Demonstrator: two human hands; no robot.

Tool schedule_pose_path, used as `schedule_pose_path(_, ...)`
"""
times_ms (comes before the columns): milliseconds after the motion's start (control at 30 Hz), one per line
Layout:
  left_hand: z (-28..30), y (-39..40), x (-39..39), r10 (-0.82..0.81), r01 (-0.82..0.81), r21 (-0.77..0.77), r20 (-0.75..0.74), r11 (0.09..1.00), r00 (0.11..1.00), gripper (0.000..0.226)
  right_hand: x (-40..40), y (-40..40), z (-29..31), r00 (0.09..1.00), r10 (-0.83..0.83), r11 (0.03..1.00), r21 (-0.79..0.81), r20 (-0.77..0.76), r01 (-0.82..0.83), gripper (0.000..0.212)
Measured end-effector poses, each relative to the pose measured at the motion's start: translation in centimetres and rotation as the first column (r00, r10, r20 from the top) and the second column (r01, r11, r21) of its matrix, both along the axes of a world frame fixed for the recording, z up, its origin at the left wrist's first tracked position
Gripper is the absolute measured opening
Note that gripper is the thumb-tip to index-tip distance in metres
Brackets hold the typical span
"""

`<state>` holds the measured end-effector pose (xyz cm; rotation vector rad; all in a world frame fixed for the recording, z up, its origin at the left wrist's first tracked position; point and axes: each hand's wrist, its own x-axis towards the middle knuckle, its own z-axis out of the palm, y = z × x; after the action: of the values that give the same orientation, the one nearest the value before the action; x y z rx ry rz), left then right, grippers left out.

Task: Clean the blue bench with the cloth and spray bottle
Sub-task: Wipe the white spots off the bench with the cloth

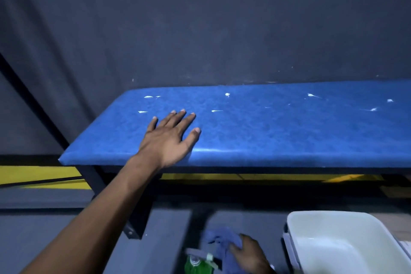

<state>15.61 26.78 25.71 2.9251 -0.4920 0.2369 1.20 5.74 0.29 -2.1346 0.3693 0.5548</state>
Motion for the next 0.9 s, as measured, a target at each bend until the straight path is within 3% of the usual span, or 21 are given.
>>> schedule_pose_path(33,0.0,0.0,0.1,-0.003,0.003,0.004,-0.005,1.000,1.000,0.069,-0.1,-0.1,0.9,0.999,-0.032,0.996,0.079,0.032,0.030,0.010)
schedule_pose_path(133,0.1,0.0,0.1,-0.007,0.007,0.012,-0.015,1.000,1.000,0.070,-1.4,-1.6,5.4,0.986,-0.158,0.931,0.338,0.044,0.134,0.045)
schedule_pose_path(200,0.2,0.0,0.0,-0.005,0.006,0.011,-0.023,1.000,1.000,0.069,-2.5,-3.3,9.8,0.975,-0.212,0.842,0.519,0.071,0.145,0.049)
schedule_pose_path(267,0.2,0.0,-0.1,-0.007,0.008,0.019,-0.024,1.000,1.000,0.069,-3.5,-4.8,15.1,0.946,-0.264,0.798,0.594,0.189,0.104,0.056)
schedule_pose_path(400,0.8,0.2,0.4,-0.039,0.042,0.035,-0.090,0.999,0.995,0.068,-1.9,-5.4,27.5,0.768,-0.382,0.786,0.618,0.515,-0.024,0.020)
schedule_pose_path(467,1.4,1.3,0.6,-0.136,0.140,0.024,-0.124,0.990,0.983,0.071,0.4,-5.5,32.0,0.638,-0.396,0.846,0.532,0.661,-0.027,0.013)
schedule_pose_path(533,1.7,3.6,0.6,-0.233,0.230,-0.063,-0.052,0.971,0.971,0.071,4.0,-5.4,34.6,0.540,-0.270,0.957,0.284,0.797,0.060,0.019)
schedule_pose_path(567,1.4,5.2,0.5,-0.217,0.222,-0.118,0.056,0.968,0.975,0.068,6.0,-5.3,34.7,0.529,-0.156,0.987,0.112,0.834,0.115,0.026)
schedule_pose_path(633,0.5,9.1,0.7,-0.005,0.060,-0.235,0.227,0.970,0.974,0.063,10.0,-4.0,33.0,0.592,0.062,0.980,-0.161,0.803,0.116,0.031)
schedule_pose_path(700,0.1,12.3,1.4,0.233,-0.182,-0.282,0.158,0.942,0.960,0.073,13.2,-1.8,29.9,0.687,0.231,0.935,-0.352,0.689,0.038,0.040)
schedule_pose_path(733,0.1,13.0,2.0,0.284,-0.258,-0.228,0.090,0.939,0.955,0.080,14.4,-0.8,28.6,0.709,0.303,0.904,-0.428,0.636,-0.003,0.050)
schedule_pose_path(800,0.3,13.2,3.4,0.293,-0.290,-0.109,0.011,0.951,0.956,0.084,16.8,0.6,28.2,0.745,0.352,0.882,-0.467,0.566,-0.061,0.060)
schedule_pose_path(900,0.4,12.7,4.5,0.292,-0.291,-0.080,0.001,0.953,0.956,0.083,19.6,2.1,29.4,0.765,0.394,0.872,-0.469,0.509,-0.137,0.057)
